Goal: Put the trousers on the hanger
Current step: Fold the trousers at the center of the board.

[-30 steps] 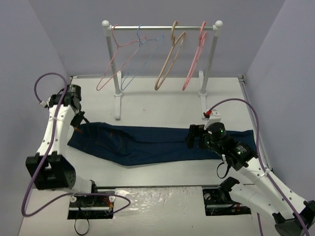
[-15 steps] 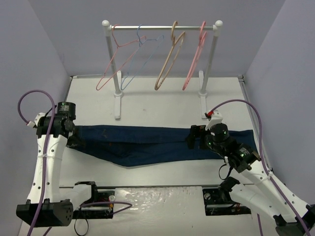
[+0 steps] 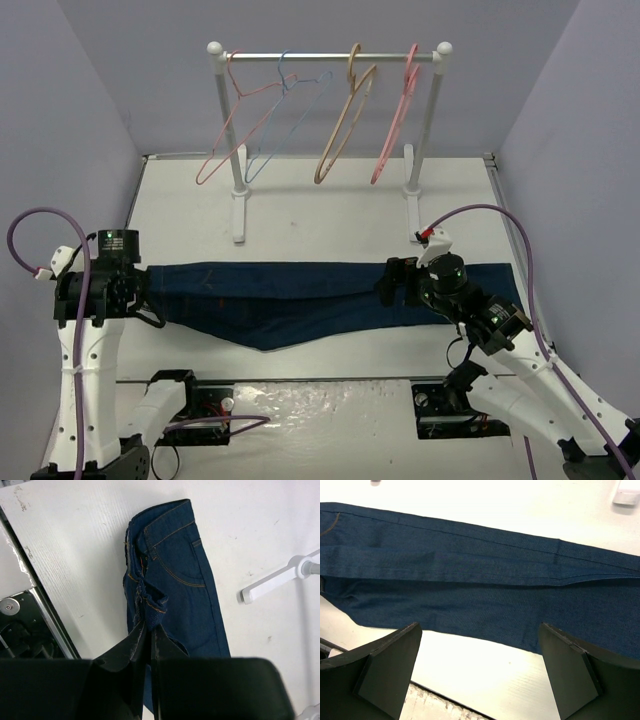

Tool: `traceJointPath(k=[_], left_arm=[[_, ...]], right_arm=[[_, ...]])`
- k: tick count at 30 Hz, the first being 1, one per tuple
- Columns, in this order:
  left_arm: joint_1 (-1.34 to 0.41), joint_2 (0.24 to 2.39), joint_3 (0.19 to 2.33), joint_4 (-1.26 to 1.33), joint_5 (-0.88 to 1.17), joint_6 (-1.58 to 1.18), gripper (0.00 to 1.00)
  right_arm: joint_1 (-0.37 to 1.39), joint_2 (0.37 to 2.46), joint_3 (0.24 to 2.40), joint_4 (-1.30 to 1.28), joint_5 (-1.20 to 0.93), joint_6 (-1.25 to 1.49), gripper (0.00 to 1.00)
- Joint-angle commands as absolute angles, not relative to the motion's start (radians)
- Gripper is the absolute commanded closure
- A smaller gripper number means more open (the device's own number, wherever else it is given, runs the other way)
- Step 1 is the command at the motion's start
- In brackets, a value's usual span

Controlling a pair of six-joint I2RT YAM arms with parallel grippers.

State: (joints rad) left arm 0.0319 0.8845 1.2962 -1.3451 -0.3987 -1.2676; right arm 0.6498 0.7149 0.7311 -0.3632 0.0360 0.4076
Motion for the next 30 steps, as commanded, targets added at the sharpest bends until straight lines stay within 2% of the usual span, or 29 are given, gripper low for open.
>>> traceJointPath(k=[1, 7, 14, 30], left_arm=[[0.031, 0.862, 1.360, -1.660, -0.420, -1.258, 1.00], [0.031, 0.939, 1.348, -1.649, -0.526, -1.311, 1.00], [0.064, 1.164, 1.355, -1.585, -0.625, -1.316, 1.00], [0.297, 1.531, 1.338, -1.321, -0.558, -1.162, 0.95]], right_arm=[[0.661, 0.719, 0.744, -0.311, 0.029, 0.393, 0.00], [0.663, 0.721, 0.742, -0.311, 0.032, 0.393, 0.00], [0.664, 0.718, 0.742, -0.311, 0.032, 0.393, 0.00], [0.666, 0.779, 0.743, -0.323, 0.066, 0.409, 0.00]])
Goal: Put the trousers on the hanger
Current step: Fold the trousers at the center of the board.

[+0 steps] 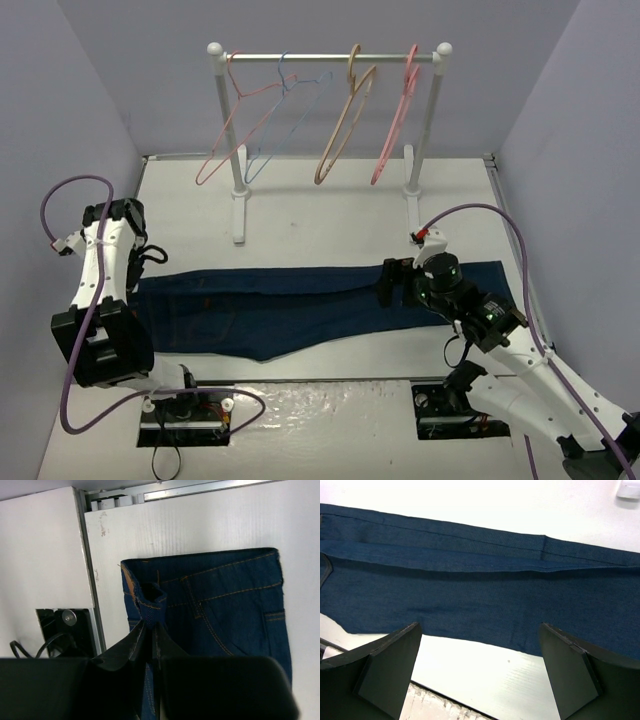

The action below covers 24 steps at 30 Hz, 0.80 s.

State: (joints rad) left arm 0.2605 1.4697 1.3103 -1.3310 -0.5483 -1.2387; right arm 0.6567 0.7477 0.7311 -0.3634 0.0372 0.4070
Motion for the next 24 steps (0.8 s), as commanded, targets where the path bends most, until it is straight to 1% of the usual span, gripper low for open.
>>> traceJointPath(k=[1, 8, 13, 19, 22, 24], left_arm=[[0.305, 1.556, 1.347, -1.304, -0.548, -1.143, 0.95], [0.311, 1.753, 1.434, -1.226, -0.509, -1.100, 0.90], [0.322, 1.839, 1.529, -1.186, -0.487, -1.067, 0.88], [0.333, 1.953, 1.637, -1.188, -0.475, -1.023, 0.83], [0.332, 1.918, 1.653, -1.157, -0.454, -0.990, 0.76], [0.331, 1.872, 1.650, -1.127, -0.431, -0.964, 0.70]], right_arm=[[0.666, 0.784, 0.744, -0.325, 0.069, 0.410, 0.00], [0.664, 0.841, 0.761, -0.334, 0.060, 0.403, 0.00], [0.666, 0.960, 0.799, -0.337, 0.032, 0.371, 0.01], [0.671, 1.157, 0.854, -0.301, 0.050, 0.373, 0.03], [0.679, 1.245, 0.879, -0.252, 0.051, 0.383, 0.03], [0.681, 1.270, 0.896, -0.237, 0.067, 0.388, 0.03]])
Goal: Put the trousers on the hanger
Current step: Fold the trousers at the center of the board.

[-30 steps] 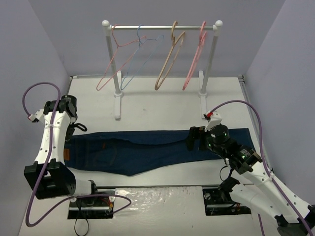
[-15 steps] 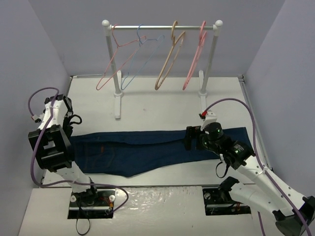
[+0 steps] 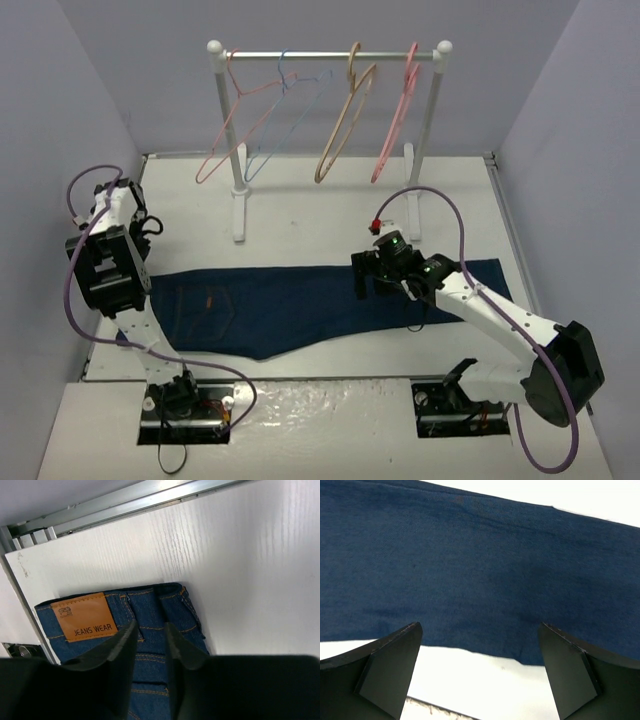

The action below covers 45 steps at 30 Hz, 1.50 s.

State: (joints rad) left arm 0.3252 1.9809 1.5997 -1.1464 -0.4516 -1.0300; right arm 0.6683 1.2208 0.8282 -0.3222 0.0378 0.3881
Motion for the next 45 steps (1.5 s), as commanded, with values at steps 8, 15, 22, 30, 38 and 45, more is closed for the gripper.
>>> traceJointPath(k=[8, 15, 22, 30, 38, 45], left_arm=[[0.132, 1.464, 1.400, -0.832, -0.328, -0.755, 0.23], [-0.369, 1.339, 1.080, -0.702, -0.371, -0.858, 0.19], [-0.459, 1.421, 0.860, -0.571, -0.345, -0.994, 0.19], [-0.430, 1.629, 0.920, -0.477, -0.316, -0.924, 0.19], [-0.387, 1.665, 1.054, -0.521, -0.288, -0.878, 0.18], [-0.422, 1.322, 1.113, -0.721, -0.398, -0.788, 0.08]], right_arm=[[0.628, 1.350, 0.867, -0.229, 0.226, 0.502, 0.03], [0.412, 1.317, 0.722, -0.232, 0.184, 0.576, 0.02], [0.317, 1.329, 0.660, -0.210, 0.161, 0.621, 0.02], [0.180, 1.485, 0.639, -0.078, 0.083, 0.626, 0.02], [0.118, 1.560, 0.773, -0.078, 0.150, 0.536, 0.01], [0.013, 1.381, 0.833, -0.171, 0.279, 0.555, 0.00]])
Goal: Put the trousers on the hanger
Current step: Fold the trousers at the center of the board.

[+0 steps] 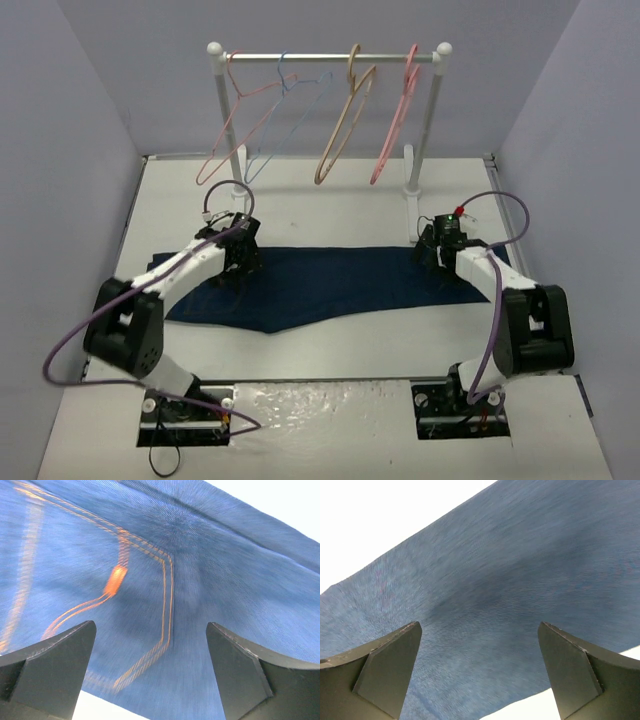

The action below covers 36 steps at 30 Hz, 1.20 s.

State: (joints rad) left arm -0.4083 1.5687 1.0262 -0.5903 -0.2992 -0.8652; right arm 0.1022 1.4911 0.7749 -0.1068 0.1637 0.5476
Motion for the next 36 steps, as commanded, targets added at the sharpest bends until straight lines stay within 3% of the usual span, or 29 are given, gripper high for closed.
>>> traceJointPath(k=[1, 6, 15, 25, 36], left_arm=[[-0.422, 1.272, 1.116, -0.742, -0.409, -0.765, 0.06], [-0.416, 1.097, 1.125, -0.803, -0.406, -0.683, 0.03], [-0.414, 0.917, 0.953, -0.694, -0.202, -0.563, 0.03], [-0.414, 0.792, 0.776, -0.591, -0.201, -0.442, 0.03], [-0.416, 0.800, 0.767, -0.565, -0.228, -0.432, 0.03]], right_arm=[[-0.019, 1.375, 0.831, -0.183, 0.293, 0.572, 0.00], [-0.115, 1.324, 0.792, -0.209, 0.347, 0.692, 0.00], [-0.284, 1.309, 0.747, -0.212, 0.444, 0.755, 0.00], [-0.379, 1.429, 0.729, -0.158, 0.339, 0.713, 0.00], [-0.479, 1.533, 0.690, -0.033, 0.224, 0.670, 0.01]])
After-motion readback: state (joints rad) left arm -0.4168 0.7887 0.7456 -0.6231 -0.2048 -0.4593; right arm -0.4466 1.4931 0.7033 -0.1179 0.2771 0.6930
